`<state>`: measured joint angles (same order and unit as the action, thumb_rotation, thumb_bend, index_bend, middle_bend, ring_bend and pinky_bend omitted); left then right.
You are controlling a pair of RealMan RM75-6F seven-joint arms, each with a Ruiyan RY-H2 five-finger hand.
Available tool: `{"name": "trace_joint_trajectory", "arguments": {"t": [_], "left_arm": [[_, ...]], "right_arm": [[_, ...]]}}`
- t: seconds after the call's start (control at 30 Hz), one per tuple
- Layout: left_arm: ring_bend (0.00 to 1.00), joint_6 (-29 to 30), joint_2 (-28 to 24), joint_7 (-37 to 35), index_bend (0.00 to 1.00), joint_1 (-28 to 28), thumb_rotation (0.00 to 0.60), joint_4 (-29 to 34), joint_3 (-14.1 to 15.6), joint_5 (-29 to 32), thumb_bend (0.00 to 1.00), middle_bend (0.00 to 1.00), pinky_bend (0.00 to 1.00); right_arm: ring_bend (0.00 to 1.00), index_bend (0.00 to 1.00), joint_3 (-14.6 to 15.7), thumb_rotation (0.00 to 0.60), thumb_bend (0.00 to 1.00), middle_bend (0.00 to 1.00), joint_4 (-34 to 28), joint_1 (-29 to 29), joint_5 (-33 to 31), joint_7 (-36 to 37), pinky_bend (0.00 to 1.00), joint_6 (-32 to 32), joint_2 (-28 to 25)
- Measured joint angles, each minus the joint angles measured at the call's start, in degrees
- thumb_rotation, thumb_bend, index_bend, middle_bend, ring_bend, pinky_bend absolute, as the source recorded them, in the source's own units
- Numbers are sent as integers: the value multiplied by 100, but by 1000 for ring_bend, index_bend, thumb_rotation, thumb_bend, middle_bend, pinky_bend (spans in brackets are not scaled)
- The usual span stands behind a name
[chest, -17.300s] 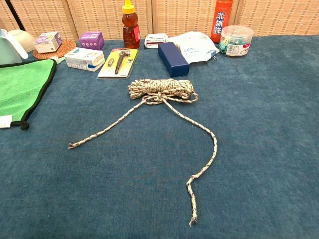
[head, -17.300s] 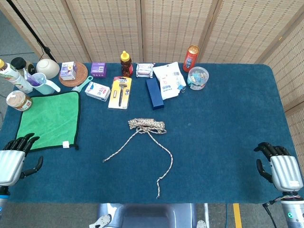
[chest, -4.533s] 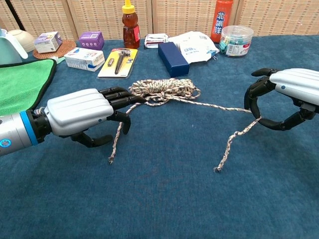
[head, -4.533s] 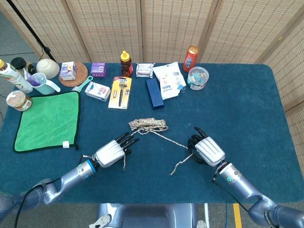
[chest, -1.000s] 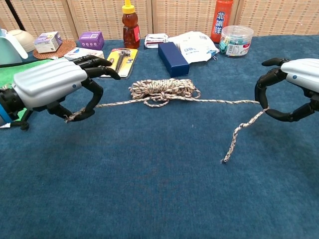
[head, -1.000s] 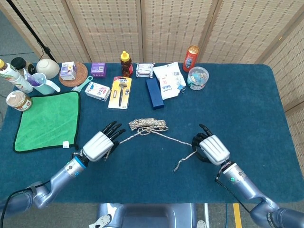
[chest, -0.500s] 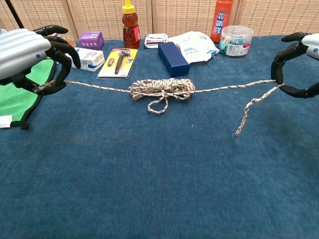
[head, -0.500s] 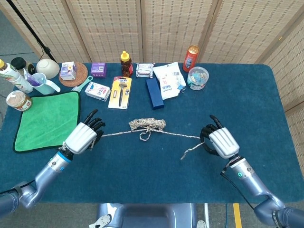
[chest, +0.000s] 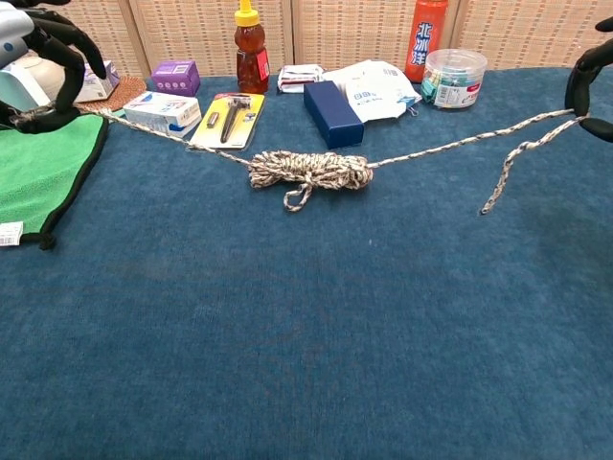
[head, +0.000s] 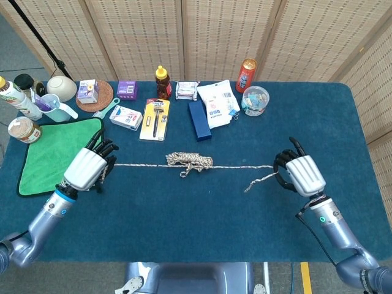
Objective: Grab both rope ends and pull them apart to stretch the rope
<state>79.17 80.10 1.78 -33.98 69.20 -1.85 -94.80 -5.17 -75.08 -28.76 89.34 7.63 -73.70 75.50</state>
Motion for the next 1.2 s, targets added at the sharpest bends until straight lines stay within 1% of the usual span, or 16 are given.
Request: {"name": "trace_joint_trajectory", "arguments": {"t": [0.17,0.47,0.9,1.2], "left_arm": [[227,149,-326,-27,840,163,600,61,-91,136,590,373,11],[225,289,-728,-112,840,479,600,-14,-202,425,594,372,11],[221,360,-950,-257,840,766,600,-316,-347,722,598,370,11],[219,400,-1051,-327,840,861,600,-351,-409,752,598,369,11]], "right_arm": [[347,732,-89,600,447,445,36,93,-150,8,32,-60,-184],[347,732,-167,600,447,446,179,247,-340,14,36,-109,-366],[347,732,-315,600,447,446,308,401,-546,37,36,-211,-522],[347,732,-364,600,447,447,295,484,-569,65,36,-296,-620]]}}
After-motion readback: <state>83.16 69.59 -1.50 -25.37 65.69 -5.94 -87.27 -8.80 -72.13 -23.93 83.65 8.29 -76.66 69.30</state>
